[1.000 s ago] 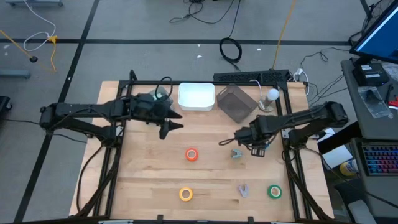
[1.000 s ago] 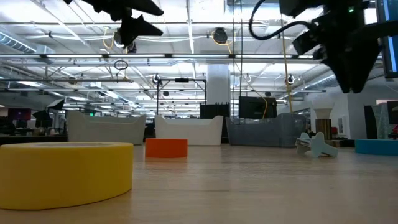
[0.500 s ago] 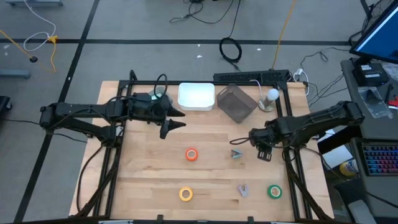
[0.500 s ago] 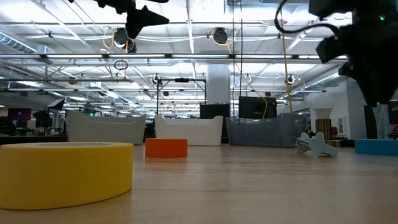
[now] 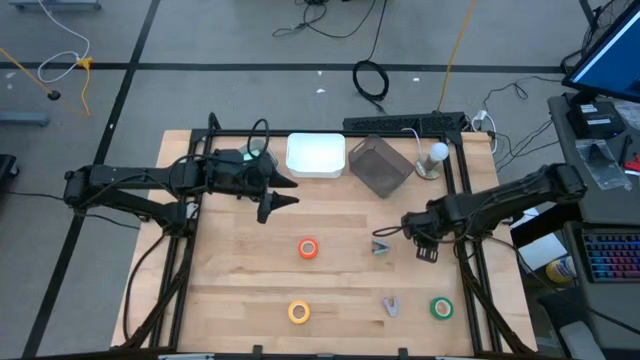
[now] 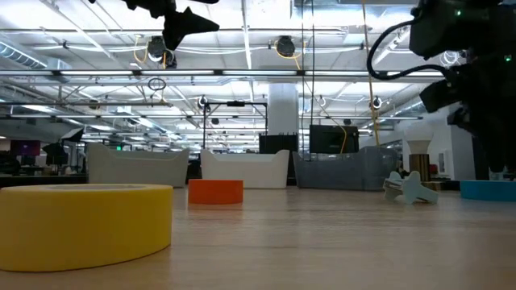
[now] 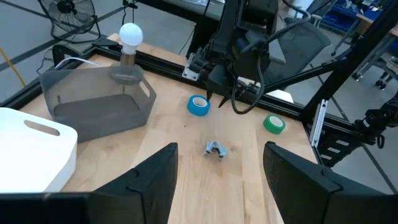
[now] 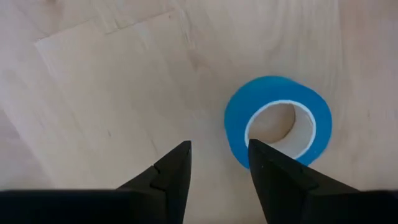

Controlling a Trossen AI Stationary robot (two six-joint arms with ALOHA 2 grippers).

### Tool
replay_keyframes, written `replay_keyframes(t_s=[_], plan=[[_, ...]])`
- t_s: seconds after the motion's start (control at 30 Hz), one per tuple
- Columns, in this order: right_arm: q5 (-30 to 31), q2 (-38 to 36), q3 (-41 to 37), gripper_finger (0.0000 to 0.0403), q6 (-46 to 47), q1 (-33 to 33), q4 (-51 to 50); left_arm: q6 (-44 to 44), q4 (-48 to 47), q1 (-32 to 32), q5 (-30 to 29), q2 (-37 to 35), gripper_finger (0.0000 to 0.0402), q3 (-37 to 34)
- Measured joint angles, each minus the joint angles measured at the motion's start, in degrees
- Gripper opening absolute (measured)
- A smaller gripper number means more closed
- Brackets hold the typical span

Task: Pick and place Stapler, Stapler remover, tape
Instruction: Put the blue tape into the white bin

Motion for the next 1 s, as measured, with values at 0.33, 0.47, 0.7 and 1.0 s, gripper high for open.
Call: replay_keyframes(t_s=[0.33, 0.47, 0.7, 1.0], plan=[[1.44, 2.91, -4.59, 0.0151, -0.99, -3.12, 2.77, -0.04, 0.02, 0.00, -0.80, 0.00, 0.0237, 0.00], [1.31, 4.16, -6.10, 0.0148, -1.61, -3.45, 5.92, -0.20, 0.01, -0.02, -0.80, 0.00, 0.0237, 0.00], [-0.96, 5.31, -6.52, 0.0093, -0.79, -3.43, 6.61, -0.17, 0.03, -0.01, -0.80, 0.00, 0.0237, 0.00], [-9.99, 2.62, -6.71, 0.0034, 3.25, -3.40, 6.84, -0.13, 0.02, -0.01, -0.80, 0.00, 0.0237, 0.00]])
